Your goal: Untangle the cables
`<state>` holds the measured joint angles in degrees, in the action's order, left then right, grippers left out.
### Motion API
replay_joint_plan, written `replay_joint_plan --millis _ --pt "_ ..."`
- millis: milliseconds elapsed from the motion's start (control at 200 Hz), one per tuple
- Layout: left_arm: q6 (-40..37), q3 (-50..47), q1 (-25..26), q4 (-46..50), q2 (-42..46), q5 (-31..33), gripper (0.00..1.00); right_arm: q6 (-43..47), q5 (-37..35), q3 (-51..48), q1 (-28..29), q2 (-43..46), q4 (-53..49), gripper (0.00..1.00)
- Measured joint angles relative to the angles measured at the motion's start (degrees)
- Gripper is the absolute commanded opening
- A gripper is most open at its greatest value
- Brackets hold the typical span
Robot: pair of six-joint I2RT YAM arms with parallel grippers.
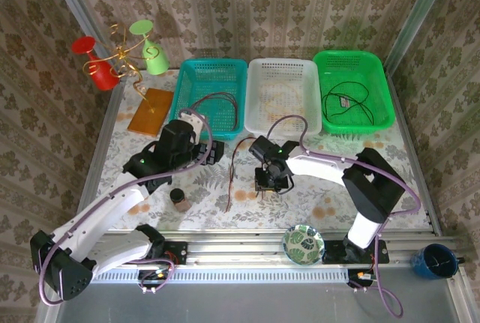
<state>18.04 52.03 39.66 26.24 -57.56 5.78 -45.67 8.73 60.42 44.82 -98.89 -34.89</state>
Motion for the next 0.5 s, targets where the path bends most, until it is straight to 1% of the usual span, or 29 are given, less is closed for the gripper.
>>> replay_joint_plan --millis 500 --pt "1.5 -1.1 0.0 -0.1 0.0 -0.2 0.89 0.1 -1.0 4.9 0.8 -6.4 -4.7 0.18"
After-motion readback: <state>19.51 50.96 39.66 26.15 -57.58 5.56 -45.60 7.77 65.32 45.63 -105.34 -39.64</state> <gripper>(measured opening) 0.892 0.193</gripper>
